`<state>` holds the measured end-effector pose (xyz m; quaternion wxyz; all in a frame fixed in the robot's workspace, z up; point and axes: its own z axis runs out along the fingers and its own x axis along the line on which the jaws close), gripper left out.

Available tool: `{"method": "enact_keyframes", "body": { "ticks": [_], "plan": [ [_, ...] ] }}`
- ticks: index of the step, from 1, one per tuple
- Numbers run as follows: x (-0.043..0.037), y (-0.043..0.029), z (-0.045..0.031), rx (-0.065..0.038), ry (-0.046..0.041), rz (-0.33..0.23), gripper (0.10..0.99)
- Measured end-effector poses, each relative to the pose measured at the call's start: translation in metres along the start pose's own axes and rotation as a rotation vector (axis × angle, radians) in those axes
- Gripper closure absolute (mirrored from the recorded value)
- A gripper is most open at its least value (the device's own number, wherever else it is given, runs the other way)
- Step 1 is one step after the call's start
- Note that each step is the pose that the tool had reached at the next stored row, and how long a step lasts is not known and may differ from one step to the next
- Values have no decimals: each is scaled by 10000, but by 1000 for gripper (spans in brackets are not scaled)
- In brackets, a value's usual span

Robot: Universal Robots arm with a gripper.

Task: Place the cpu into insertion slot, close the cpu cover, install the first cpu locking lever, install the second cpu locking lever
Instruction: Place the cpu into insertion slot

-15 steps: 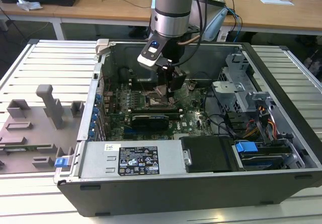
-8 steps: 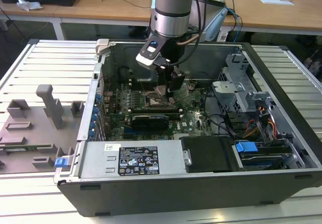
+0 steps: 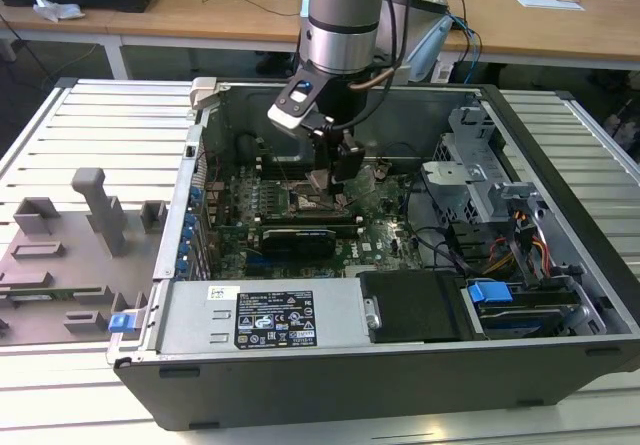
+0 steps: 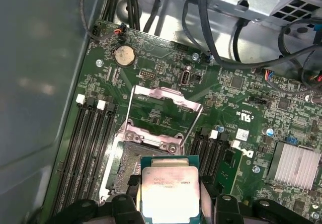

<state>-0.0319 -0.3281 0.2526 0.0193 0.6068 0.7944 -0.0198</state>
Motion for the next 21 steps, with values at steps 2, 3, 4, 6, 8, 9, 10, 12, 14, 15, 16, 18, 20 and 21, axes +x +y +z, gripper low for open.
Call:
{"method": "enact_keyframes", "body": {
  "ticks": [2,3,4,6,8,9,10,12,14,15,16,18,20,21],
  "plan": [
    [0,0,0,10,-4,146,541],
    [0,0,0,13,-7,188,541],
    [0,0,0,16,-10,242,541],
    [0,0,0,23,-15,329,541],
    [0,0,0,31,-19,451,541],
    [0,0,0,34,-20,495,541],
    [0,0,0,37,-21,539,541],
    [0,0,0,47,-27,702,541],
    [0,0,0,55,-30,822,541],
    [0,0,0,59,-31,882,541],
    [0,0,0,65,-32,973,541],
    [0,0,0,73,-34,1106,541],
    [0,0,0,81,-36,1220,541],
    [0,0,0,87,-36,1335,541]
  ]
}}
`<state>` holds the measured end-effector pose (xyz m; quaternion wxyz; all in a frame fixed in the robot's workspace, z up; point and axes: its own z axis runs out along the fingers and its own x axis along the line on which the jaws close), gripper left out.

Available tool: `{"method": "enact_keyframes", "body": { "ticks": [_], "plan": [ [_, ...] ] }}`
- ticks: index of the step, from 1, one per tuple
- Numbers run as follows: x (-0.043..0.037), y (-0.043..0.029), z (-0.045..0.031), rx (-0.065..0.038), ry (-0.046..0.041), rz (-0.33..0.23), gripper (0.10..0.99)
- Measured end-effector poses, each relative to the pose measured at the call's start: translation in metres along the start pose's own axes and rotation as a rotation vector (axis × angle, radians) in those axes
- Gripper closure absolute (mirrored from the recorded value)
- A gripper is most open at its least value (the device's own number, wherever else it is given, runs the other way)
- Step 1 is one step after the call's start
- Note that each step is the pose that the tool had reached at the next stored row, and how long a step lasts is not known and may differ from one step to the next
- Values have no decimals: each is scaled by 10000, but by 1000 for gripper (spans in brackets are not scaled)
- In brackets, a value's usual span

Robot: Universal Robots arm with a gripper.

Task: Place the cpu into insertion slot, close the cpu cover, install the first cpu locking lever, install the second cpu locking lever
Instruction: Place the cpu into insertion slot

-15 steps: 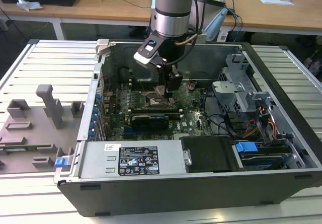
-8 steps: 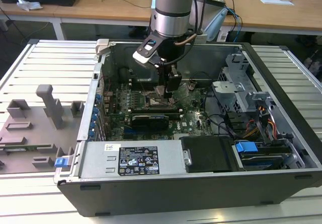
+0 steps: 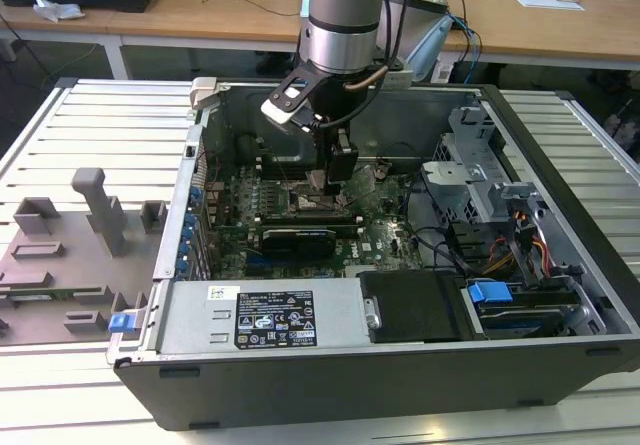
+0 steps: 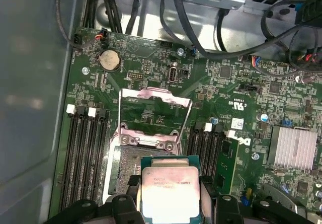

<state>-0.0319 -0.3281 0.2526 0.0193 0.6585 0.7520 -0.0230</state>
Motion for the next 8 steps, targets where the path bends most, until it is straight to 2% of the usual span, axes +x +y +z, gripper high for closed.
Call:
{"method": "enact_keyframes", "body": {
  "ticks": [8],
  "plan": [
    [0,0,0,32,-12,505,541]
  ]
}}
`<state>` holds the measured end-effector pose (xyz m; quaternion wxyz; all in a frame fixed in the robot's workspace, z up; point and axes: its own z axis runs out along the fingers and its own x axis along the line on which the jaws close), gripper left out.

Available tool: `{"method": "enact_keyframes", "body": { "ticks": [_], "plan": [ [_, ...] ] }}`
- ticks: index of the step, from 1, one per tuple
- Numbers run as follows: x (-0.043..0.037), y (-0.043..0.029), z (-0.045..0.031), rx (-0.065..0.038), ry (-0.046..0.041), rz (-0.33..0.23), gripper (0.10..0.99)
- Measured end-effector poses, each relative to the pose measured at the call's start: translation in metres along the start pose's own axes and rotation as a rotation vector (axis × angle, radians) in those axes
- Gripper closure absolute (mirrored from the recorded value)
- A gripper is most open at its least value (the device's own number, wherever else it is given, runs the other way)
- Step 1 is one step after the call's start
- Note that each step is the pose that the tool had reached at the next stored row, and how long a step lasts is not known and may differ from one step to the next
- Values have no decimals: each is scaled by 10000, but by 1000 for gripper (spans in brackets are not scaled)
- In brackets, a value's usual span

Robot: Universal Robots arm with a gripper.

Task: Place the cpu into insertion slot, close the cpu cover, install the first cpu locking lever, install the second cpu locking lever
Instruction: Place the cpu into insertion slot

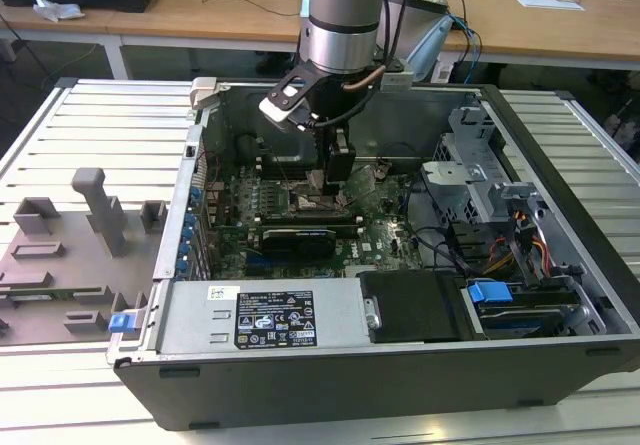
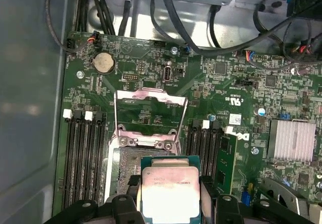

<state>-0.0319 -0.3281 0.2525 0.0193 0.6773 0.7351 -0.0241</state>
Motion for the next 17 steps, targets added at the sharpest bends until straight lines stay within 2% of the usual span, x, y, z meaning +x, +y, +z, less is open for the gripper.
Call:
{"method": "enact_keyframes", "body": {
  "ticks": [4,8,9,12,13,17],
  "plan": [
    [0,0,-1,26,-65,322,541],
    [0,0,0,29,-65,374,541],
    [0,0,0,26,-29,374,541],
    [0,0,0,18,164,436,541],
    [0,0,1,15,253,477,541],
    [0,0,1,14,261,477,541]
  ]
}}
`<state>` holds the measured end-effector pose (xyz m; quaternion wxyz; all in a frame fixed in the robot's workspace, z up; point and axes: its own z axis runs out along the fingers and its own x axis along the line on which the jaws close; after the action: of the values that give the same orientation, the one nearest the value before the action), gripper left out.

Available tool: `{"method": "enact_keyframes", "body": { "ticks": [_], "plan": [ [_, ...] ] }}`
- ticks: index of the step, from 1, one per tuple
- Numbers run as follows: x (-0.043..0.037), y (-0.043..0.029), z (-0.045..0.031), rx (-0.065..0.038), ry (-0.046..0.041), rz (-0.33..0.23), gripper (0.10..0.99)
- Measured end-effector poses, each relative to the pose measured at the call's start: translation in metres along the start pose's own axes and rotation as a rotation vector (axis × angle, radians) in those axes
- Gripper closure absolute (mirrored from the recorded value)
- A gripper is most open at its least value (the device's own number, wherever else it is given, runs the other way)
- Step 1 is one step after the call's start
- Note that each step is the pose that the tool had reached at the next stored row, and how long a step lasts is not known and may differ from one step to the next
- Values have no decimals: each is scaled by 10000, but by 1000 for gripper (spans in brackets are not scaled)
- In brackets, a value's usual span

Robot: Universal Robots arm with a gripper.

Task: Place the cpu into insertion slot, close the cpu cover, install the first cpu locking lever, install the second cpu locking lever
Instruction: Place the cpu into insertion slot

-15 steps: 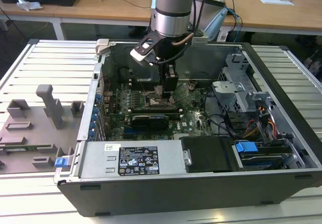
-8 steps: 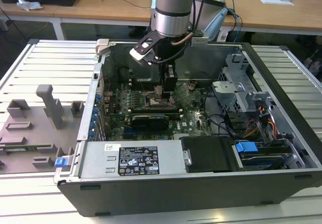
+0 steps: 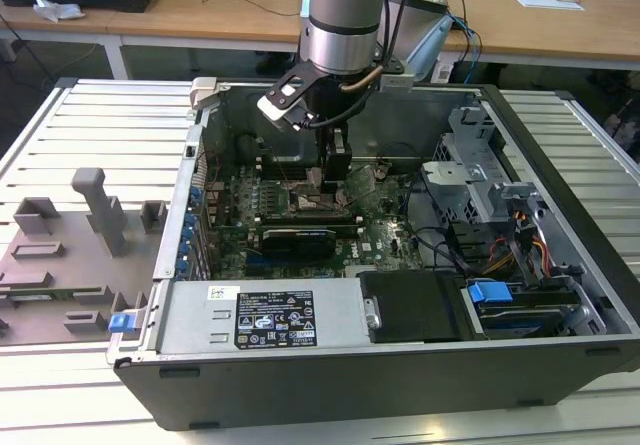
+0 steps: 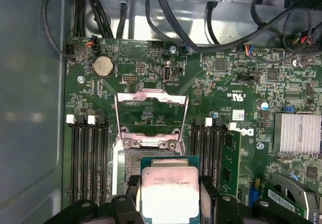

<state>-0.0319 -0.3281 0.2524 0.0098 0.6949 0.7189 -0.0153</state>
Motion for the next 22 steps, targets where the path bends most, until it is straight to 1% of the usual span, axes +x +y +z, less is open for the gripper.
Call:
{"method": "enact_keyframes", "body": {
  "ticks": [4,6,10,12,13,14,18,22],
  "plan": [
    [1,-7,9,-1,2,-1,541],
    [4,-7,53,0,0,0,541],
    [10,-10,100,0,0,2,541],
    [25,-12,123,1,-2,0,541],
    [61,-11,145,1,2,16,541],
    [71,-11,153,0,8,32,541],
    [82,-11,190,9,11,276,541],
    [98,-53,227,11,35,321,541]
  ]
}}
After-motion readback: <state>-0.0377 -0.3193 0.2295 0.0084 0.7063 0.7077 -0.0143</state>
